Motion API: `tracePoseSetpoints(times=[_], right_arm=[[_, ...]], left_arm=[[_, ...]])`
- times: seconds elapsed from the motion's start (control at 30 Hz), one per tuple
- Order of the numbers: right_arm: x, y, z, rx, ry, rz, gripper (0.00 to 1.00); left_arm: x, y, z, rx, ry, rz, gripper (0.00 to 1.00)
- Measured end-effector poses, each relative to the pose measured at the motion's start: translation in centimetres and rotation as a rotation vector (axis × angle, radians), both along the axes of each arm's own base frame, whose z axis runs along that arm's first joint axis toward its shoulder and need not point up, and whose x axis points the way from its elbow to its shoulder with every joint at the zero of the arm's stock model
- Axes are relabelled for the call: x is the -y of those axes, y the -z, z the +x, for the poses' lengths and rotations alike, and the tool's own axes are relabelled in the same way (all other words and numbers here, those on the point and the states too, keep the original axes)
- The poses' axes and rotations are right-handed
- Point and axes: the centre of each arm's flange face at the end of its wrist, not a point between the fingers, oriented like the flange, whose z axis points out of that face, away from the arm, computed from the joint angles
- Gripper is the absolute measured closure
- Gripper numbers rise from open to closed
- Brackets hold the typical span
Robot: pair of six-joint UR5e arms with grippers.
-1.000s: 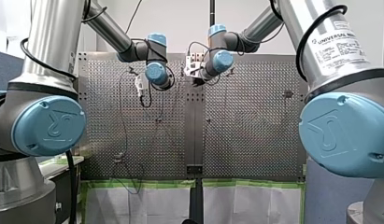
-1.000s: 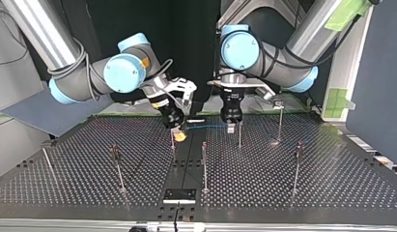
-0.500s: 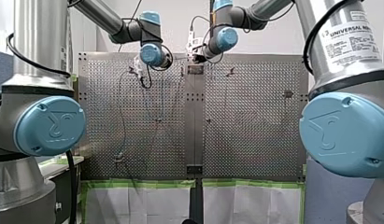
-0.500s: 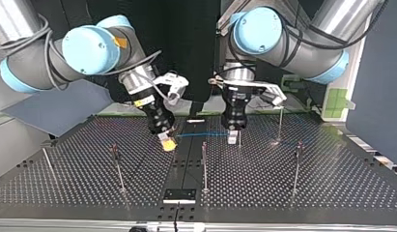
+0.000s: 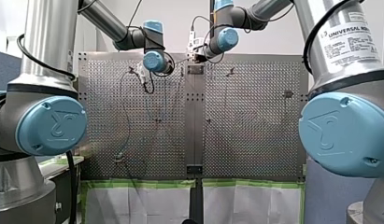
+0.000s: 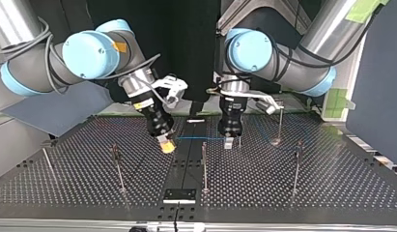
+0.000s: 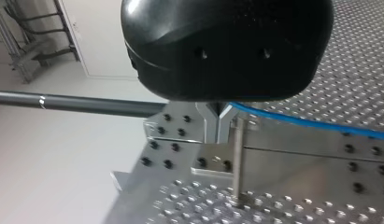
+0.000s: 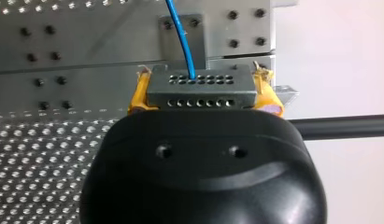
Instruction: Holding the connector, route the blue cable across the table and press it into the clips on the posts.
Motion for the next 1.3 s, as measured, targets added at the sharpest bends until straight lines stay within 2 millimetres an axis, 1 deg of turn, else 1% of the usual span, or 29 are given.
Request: tracePoseSetpoints(times=[0.07, 0.17, 0.47, 0.67, 0.73, 0.83, 0.97, 1.03, 1.13, 1.3], right_arm=[[0.2, 0.4, 0.1, -0.004, 0.001, 0.005, 1.00], [0.5, 0.9, 0.1, -0.009, 0.004, 0.012, 1.00], [1.7, 2.5, 0.1, -0.023, 0.015, 0.030, 1.00], [3.0, 3.9, 0.2, -0.024, 0.013, 0.039, 1.00], [3.3, 4.2, 0.1, -0.024, 0.013, 0.041, 1.00], [3.7, 4.3, 0.0, -0.021, 0.012, 0.040, 1.00], [4.2, 3.8, 0.0, -0.011, 0.005, 0.035, 1.00], [4.4, 3.6, -0.1, -0.007, 0.004, 0.032, 1.00], [4.7, 3.5, -0.3, -0.004, 0.007, 0.031, 1.00], [5.3, 3.5, -0.7, 0.004, 0.009, 0.036, 1.00]], left_arm=[[0.0, 0.7, 0.4, -0.009, 0.000, 0.000, 1.00], [-0.1, 1.1, 0.7, -0.014, -0.001, -0.001, 1.00], [-0.4, 1.2, 1.5, 0.004, 0.018, -0.012, 1.00], [-0.1, 2.6, 2.7, 0.001, 0.044, -0.014, 1.00], [0.0, 2.7, 3.0, 0.011, 0.047, -0.021, 1.00], [0.1, 2.0, 3.6, 0.040, 0.051, -0.034, 1.00], [0.2, 0.8, 4.2, 0.067, 0.056, -0.047, 1.00], [0.2, 0.7, 4.4, 0.070, 0.061, -0.050, 1.00], [0.2, 1.2, 4.9, 0.063, 0.069, -0.052, 1.00], [0.3, 2.9, 6.0, 0.039, 0.071, -0.045, 1.00]])
